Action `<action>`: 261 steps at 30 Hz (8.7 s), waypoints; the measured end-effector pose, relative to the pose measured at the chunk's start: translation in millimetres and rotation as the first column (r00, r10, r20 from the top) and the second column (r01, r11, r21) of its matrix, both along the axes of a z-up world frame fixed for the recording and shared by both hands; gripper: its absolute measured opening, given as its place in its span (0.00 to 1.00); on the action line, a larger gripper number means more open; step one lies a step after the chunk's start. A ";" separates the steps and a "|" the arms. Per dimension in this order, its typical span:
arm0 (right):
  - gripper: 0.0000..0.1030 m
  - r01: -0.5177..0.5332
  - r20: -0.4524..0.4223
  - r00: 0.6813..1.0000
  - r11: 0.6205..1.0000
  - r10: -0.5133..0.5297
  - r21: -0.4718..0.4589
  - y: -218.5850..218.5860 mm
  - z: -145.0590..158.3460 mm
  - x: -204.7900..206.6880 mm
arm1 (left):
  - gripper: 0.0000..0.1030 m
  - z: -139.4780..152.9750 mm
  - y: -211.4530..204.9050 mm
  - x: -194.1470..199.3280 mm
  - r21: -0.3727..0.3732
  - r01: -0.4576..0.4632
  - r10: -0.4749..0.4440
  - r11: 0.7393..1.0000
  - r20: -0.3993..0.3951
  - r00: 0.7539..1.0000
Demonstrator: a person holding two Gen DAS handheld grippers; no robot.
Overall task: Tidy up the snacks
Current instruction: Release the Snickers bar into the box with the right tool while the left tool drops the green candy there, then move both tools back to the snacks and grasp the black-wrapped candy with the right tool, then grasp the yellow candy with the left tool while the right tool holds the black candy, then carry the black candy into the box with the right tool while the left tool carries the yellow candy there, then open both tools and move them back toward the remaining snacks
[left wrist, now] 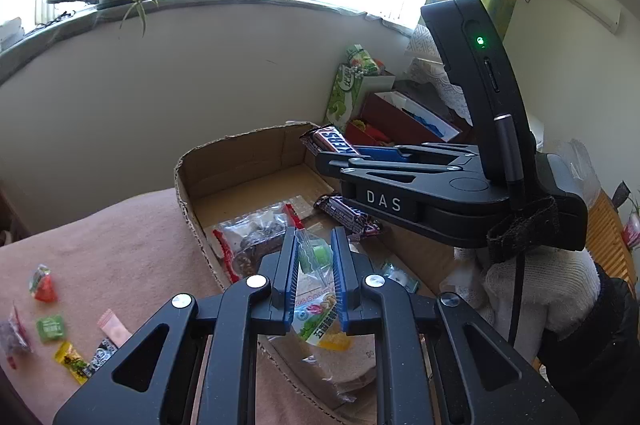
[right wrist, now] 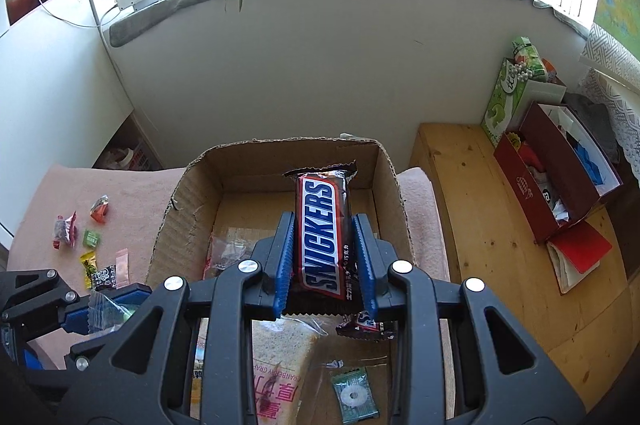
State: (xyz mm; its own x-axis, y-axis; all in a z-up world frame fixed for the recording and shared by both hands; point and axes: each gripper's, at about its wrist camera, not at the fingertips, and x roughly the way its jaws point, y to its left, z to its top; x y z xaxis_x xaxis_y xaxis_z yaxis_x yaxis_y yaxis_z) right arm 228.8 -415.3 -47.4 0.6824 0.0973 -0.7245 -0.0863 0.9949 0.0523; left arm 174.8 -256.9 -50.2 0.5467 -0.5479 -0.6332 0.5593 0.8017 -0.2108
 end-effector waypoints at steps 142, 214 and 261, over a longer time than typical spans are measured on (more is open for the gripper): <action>0.22 -0.197 -0.137 0.970 0.980 0.199 0.035 199.5 -77.7 -72.8 | 0.17 -80.3 185.9 3.0 0.166 -0.249 0.269 0.954 -0.105 0.957; 0.22 0.045 0.048 0.998 0.998 -0.048 0.054 -6.2 4.7 -117.0 | 0.17 7.8 8.4 -48.7 -0.003 -0.009 0.009 1.000 0.016 1.000; 0.84 0.078 0.068 0.995 0.997 -0.079 0.030 21.9 16.1 -117.4 | 0.49 28.0 68.6 -57.1 -0.062 -0.078 0.082 0.995 0.063 0.995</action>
State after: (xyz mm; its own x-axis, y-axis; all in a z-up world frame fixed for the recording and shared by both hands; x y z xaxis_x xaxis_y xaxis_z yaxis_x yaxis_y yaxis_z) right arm 111.4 -393.3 -31.3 0.7369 0.0606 -0.6733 -0.0123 0.9970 0.0763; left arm 117.6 -188.2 -22.1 0.6293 -0.5360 -0.5628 0.5079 0.8317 -0.2242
